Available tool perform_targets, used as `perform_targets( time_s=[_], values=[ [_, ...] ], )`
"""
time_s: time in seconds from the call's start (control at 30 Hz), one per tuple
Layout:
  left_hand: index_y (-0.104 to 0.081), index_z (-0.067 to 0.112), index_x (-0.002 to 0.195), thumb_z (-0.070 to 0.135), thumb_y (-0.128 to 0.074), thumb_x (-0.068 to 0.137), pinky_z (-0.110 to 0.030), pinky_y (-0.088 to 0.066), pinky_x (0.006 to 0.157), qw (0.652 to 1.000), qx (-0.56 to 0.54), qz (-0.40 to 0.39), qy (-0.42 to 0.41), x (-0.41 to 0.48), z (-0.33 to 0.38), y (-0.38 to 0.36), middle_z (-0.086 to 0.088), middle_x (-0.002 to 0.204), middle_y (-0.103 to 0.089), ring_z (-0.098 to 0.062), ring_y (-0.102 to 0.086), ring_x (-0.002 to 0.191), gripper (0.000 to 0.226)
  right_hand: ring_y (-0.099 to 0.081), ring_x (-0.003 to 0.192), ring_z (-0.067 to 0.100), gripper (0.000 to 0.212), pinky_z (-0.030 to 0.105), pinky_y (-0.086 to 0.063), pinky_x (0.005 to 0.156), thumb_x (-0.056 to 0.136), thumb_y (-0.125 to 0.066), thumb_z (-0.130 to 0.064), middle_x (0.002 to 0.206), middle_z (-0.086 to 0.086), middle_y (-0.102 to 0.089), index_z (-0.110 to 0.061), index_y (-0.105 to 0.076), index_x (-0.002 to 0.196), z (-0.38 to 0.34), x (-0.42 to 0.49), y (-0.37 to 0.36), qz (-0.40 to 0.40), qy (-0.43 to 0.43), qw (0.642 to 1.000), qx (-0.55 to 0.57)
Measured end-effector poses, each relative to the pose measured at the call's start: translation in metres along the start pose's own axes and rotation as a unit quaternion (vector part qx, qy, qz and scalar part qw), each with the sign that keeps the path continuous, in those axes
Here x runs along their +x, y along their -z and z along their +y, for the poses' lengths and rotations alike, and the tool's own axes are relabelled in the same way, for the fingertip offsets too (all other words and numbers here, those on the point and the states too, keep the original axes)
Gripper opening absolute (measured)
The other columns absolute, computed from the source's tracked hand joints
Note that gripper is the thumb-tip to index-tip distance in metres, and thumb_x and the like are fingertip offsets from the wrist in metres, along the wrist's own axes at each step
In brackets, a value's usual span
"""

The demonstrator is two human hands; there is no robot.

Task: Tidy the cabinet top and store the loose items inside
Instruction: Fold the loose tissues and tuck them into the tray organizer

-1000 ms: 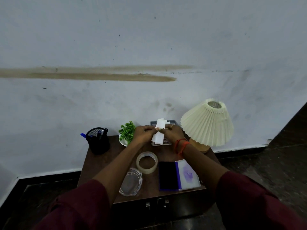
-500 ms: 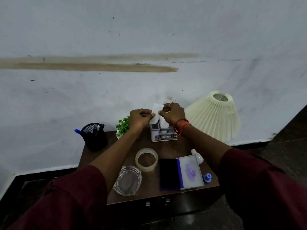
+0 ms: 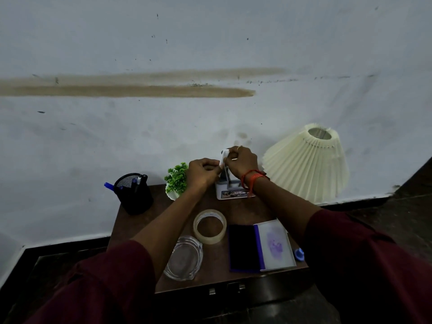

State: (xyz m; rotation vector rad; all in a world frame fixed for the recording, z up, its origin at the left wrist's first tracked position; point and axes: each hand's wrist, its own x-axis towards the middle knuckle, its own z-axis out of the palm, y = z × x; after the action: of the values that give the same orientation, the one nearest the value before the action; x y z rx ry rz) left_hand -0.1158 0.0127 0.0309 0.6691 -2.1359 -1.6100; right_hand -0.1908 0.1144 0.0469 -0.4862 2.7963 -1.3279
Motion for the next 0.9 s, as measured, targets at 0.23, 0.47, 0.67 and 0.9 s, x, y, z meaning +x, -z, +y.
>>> perform_targets(
  time_s=[0.23, 0.47, 0.67, 0.9],
  values=[
    [-0.078, 0.018, 0.085, 0.025, -0.07, 0.073, -0.043, -0.059, 0.082, 0.998, 0.004, -0.018, 0.064, 0.004, -0.002, -0.004, -0.008, 0.09, -0.076, -0.024, -0.072, 0.084, 0.016, -0.065, 0.105, 0.022, 0.024, 0.025, -0.045, 0.09, 0.089, -0.058, -0.029, 0.105, 0.003, -0.073, -0.021, -0.072, 0.106, 0.004, 0.008, -0.007, 0.009, 0.004, 1.0, -0.018],
    [-0.069, -0.002, 0.1, 0.012, -0.044, 0.095, -0.044, -0.056, 0.08, 0.982, -0.125, -0.05, 0.13, 0.0, 0.008, -0.005, -0.023, 0.099, -0.067, -0.035, -0.066, 0.093, 0.03, -0.064, 0.106, 0.028, 0.025, 0.032, -0.049, 0.095, 0.089, -0.058, -0.028, 0.109, 0.008, -0.072, -0.02, -0.072, 0.108, 0.007, 0.01, -0.011, 0.006, 0.009, 1.0, -0.023],
    [-0.062, -0.002, 0.105, 0.015, -0.032, 0.098, -0.028, -0.05, 0.068, 0.973, -0.157, -0.078, 0.149, -0.004, 0.014, -0.003, -0.017, 0.09, -0.061, -0.02, -0.058, 0.073, 0.035, -0.062, 0.111, 0.024, 0.034, 0.025, -0.043, 0.095, 0.089, -0.048, -0.011, 0.116, 0.007, -0.069, -0.019, -0.067, 0.116, 0.004, 0.003, -0.009, 0.006, 0.005, 1.0, 0.006],
    [-0.07, 0.014, 0.088, 0.024, -0.037, 0.093, -0.048, -0.052, 0.091, 0.983, -0.118, -0.079, 0.118, 0.002, 0.014, -0.004, -0.019, 0.105, -0.07, -0.036, -0.066, 0.099, 0.035, -0.064, 0.101, 0.021, 0.035, 0.021, -0.045, 0.084, 0.09, -0.043, -0.008, 0.116, 0.005, -0.069, -0.018, -0.069, 0.111, -0.005, 0.002, -0.012, -0.006, -0.004, 0.998, 0.07]
  ],
)
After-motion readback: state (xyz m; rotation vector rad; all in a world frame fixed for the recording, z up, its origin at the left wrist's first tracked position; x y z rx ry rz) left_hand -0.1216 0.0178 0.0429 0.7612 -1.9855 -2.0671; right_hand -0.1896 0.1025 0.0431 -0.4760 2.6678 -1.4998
